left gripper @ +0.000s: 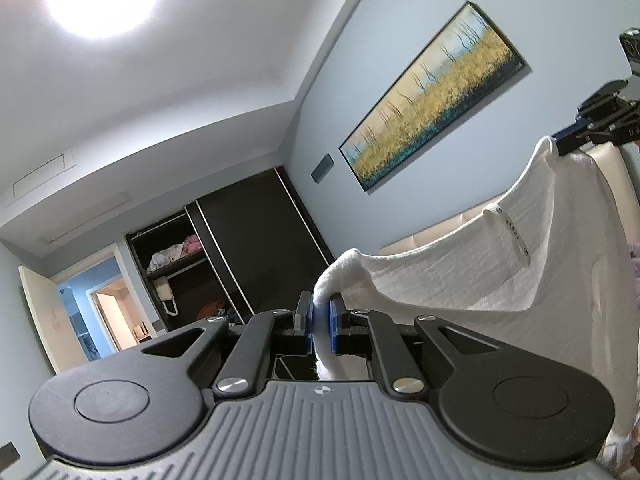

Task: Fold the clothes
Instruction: 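Lower the held white garment flat onto the bed with both tools, then open both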

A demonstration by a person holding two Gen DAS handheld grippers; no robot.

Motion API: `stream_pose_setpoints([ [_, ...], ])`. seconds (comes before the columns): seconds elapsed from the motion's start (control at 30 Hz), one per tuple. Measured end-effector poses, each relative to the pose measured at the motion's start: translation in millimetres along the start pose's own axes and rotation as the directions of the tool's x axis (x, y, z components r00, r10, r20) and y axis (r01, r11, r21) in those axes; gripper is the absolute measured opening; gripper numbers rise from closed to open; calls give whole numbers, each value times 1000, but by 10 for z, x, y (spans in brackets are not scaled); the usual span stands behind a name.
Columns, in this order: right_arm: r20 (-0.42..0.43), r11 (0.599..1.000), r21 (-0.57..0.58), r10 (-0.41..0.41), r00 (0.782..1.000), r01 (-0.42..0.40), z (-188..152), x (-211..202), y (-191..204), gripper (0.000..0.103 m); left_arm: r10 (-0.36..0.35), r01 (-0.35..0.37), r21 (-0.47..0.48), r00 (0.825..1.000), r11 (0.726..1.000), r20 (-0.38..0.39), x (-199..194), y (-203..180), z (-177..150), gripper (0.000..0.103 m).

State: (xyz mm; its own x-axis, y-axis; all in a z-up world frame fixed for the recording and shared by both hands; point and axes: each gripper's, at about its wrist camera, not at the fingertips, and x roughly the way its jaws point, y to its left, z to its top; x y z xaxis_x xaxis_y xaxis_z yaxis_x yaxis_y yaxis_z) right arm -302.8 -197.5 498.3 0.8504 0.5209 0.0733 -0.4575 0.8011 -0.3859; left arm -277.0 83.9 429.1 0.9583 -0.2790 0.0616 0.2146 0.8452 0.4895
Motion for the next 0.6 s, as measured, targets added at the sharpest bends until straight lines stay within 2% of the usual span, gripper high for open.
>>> stream_pose_setpoints([
  [0.3,73,1000,25,-5,997,3,138,-69,-20,8,5,-3,-40,999,999,44,-180,142,72,8],
  [0.43,51,1000,29,8,999,-9,88,115,-74,8,-3,5,-47,1000,999,30,-82,213,18,8],
  [0.6,-19,999,43,8,1000,-7,-169,586,-178,8,-31,30,-70,999,997,-17,346,302,-238,8],
])
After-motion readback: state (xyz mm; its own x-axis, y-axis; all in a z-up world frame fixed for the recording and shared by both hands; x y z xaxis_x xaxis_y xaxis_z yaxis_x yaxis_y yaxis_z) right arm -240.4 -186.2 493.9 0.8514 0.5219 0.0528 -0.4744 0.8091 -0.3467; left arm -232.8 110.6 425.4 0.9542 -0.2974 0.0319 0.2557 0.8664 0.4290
